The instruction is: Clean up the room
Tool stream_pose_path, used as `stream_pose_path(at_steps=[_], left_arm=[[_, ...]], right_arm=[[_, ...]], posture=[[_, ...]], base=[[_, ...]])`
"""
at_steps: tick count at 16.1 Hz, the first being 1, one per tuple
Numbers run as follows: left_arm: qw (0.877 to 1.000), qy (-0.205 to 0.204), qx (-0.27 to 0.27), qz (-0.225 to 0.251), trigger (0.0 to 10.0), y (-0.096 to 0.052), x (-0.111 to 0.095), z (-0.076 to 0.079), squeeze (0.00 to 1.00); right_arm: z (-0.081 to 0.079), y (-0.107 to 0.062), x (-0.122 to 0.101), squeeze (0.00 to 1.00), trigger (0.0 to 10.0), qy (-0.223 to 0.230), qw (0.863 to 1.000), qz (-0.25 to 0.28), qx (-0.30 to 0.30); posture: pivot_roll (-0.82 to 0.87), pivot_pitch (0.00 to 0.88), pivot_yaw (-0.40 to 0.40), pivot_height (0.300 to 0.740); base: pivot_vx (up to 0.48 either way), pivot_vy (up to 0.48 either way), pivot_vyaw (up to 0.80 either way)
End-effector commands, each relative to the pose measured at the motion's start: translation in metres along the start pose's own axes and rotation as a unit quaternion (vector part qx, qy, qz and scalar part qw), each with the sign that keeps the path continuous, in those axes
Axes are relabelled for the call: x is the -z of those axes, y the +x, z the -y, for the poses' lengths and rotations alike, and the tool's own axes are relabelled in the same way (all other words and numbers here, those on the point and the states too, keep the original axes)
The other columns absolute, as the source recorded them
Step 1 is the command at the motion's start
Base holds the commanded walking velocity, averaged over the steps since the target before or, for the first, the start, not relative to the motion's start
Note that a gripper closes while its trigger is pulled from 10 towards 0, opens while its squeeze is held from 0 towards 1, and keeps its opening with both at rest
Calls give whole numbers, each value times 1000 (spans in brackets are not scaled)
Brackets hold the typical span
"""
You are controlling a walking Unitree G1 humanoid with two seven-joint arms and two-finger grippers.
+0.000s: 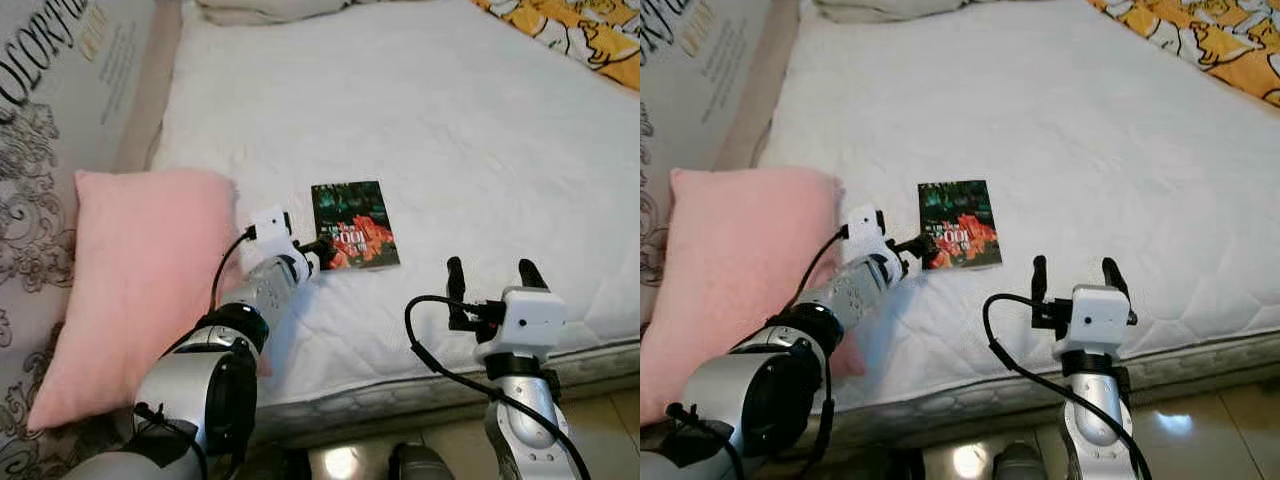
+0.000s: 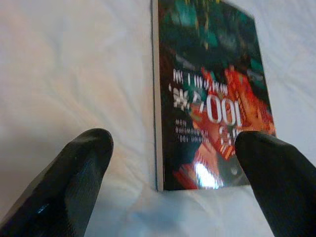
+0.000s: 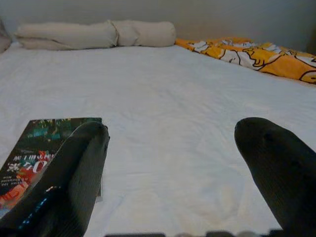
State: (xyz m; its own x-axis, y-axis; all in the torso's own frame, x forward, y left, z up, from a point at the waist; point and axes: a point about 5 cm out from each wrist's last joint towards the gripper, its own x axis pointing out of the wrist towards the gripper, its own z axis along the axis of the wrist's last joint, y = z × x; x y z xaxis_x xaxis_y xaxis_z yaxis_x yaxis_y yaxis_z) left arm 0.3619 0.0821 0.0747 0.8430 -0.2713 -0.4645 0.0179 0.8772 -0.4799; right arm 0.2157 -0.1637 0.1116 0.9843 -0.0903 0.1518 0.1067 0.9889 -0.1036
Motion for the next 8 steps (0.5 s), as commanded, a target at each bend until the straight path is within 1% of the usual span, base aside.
stream_pose_path(at_steps=[1,2,3,4,5,8], left_arm=[[1000,-7,-11,-13,10000,0,6,-4,0],[1000,-9,-12,-17,10000,0,7,-4,0],[999,-23,-6,-31,10000,0,11,-1,0],[997,-51,11,-61,10000,0,21,8,0],[996,-53,18,-70,10000,1,25,12,0],[995,-59,22,-81,10000,0,33,16,0]], right_arm=[[-1,-2,-2,153,10000,0,1000,-1,-3],[-1,-3,-2,153,10000,0,1000,-3,-4],[-2,-4,-2,157,10000,-3,1000,-5,-9],[-4,-8,-1,157,10000,-6,1000,-9,-18],[-4,-8,-1,157,10000,-7,1000,-10,-18],[-5,-9,-2,157,10000,-6,1000,-11,-19]], posture=[[-288,178,86,740],[-288,179,86,740],[-285,185,84,740],[-288,188,85,740],[-289,189,86,740],[-294,193,87,740]], base=[[0,0,0],[0,0,0],[0,0,0],[0,0,0],[0,0,0],[0,0,0]])
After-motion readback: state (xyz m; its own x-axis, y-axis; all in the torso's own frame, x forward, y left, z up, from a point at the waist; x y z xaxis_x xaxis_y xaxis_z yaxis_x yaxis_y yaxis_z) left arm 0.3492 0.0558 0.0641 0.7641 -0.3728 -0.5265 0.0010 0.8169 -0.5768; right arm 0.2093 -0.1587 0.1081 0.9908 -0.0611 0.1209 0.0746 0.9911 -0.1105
